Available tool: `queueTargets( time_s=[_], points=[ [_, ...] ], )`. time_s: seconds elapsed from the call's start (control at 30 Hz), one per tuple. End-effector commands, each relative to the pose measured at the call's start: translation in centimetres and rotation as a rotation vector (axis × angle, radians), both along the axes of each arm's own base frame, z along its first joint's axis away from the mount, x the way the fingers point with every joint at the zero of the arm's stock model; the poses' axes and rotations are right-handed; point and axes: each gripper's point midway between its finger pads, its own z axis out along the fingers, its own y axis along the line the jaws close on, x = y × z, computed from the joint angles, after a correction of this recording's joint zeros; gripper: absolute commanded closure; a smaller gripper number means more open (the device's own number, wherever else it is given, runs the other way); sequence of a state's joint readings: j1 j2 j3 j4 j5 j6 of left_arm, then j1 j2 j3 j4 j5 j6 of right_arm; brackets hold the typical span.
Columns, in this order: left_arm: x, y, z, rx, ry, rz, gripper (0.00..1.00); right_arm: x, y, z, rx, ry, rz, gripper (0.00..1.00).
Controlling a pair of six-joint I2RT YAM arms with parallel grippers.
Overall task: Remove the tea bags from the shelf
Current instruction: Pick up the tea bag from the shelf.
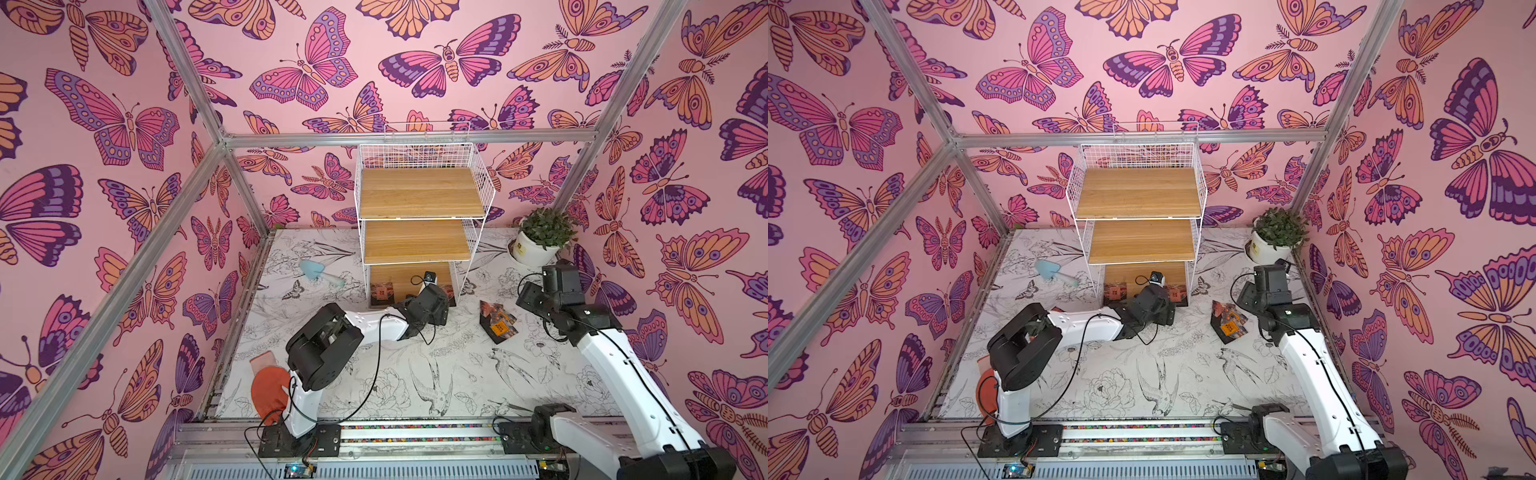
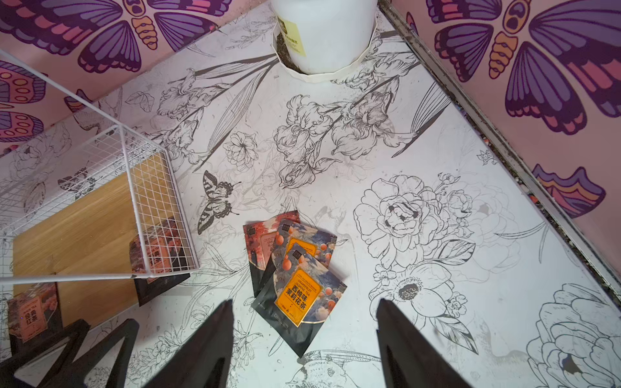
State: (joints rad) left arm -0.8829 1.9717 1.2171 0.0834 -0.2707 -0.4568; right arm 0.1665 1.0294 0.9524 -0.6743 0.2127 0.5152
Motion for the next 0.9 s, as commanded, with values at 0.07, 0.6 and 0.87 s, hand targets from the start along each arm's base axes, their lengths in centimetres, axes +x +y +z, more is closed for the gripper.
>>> queueTargets(
  time_s=[0.07,0.6,0.87],
  points=[
    [1.6,-1.1,-0.4,-0.008,-0.010,-0.031,0.12,0.5,-0.1,0.6,0.006,-0.011,0.012,0.29],
    [4.2,-3.7,-2.5,0.046,0.004,-0.077,0.11,0.7,-0.3,0.1,0.006,0.013,0.021,0.29],
    [4.2,-2.8,-4.8,0.137,0.040,-0.059,0.12,1.0,-0.5,0.0,0.007,0.020,0.020,0.29]
  ],
)
